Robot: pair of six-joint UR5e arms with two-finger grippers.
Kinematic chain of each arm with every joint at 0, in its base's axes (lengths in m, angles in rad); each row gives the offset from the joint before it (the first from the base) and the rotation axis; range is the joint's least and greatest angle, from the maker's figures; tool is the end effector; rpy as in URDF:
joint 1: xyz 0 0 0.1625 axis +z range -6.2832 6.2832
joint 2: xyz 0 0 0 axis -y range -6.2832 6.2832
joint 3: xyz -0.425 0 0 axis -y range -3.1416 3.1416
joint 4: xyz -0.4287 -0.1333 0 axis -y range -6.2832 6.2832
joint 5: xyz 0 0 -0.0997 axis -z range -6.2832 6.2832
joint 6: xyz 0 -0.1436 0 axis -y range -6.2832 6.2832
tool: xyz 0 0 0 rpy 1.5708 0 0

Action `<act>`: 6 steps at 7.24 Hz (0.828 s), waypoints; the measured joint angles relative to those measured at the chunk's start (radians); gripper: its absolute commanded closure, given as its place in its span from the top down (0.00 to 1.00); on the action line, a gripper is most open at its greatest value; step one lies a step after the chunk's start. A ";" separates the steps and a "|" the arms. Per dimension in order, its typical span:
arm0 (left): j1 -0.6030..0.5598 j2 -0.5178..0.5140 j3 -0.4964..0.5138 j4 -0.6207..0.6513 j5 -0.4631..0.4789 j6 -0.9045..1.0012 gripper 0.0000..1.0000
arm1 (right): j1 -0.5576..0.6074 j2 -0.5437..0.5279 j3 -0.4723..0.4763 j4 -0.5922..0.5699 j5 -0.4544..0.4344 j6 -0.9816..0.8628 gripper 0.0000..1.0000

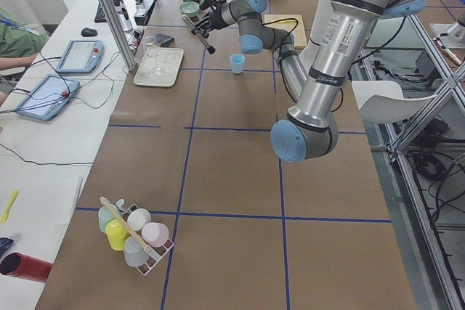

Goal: Squeeze lemon into cup
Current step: 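Lift the muddler and swing it up with the left gripper, then lower the muddler into the cup and stir with the left gripper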

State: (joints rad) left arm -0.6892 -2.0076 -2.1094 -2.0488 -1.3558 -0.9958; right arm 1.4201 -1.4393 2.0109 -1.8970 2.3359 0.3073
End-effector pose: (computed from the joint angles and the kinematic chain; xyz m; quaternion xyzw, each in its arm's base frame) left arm 0.3366 -0.4898 0.1101 0.4550 0.4856 -0.1136 0.7378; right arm -0.0473 -0.5371 0.4282 0.0265 -0.3866 0.0265 0.9215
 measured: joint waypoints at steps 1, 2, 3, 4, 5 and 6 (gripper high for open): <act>0.020 -0.037 0.002 -0.018 0.018 0.047 0.00 | 0.019 -0.013 -0.024 0.001 -0.002 -0.005 1.00; 0.056 -0.059 0.011 -0.068 0.067 0.071 0.00 | 0.047 -0.039 -0.058 0.017 -0.003 -0.011 1.00; 0.112 -0.069 0.036 -0.146 0.157 0.081 0.00 | 0.085 -0.065 -0.105 0.066 0.000 -0.036 1.00; 0.187 -0.072 0.069 -0.204 0.272 0.094 0.00 | 0.127 -0.096 -0.145 0.123 0.006 -0.081 1.00; 0.258 -0.073 0.094 -0.240 0.372 0.134 0.00 | 0.154 -0.134 -0.155 0.151 0.010 -0.108 1.00; 0.314 -0.072 0.116 -0.281 0.442 0.183 0.00 | 0.170 -0.178 -0.138 0.161 0.014 -0.119 1.00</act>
State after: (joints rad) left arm -0.3756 -2.0791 -1.9935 -2.3302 -0.9134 -0.8129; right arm 1.5898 -1.6168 1.8729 -1.7359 2.3500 0.1884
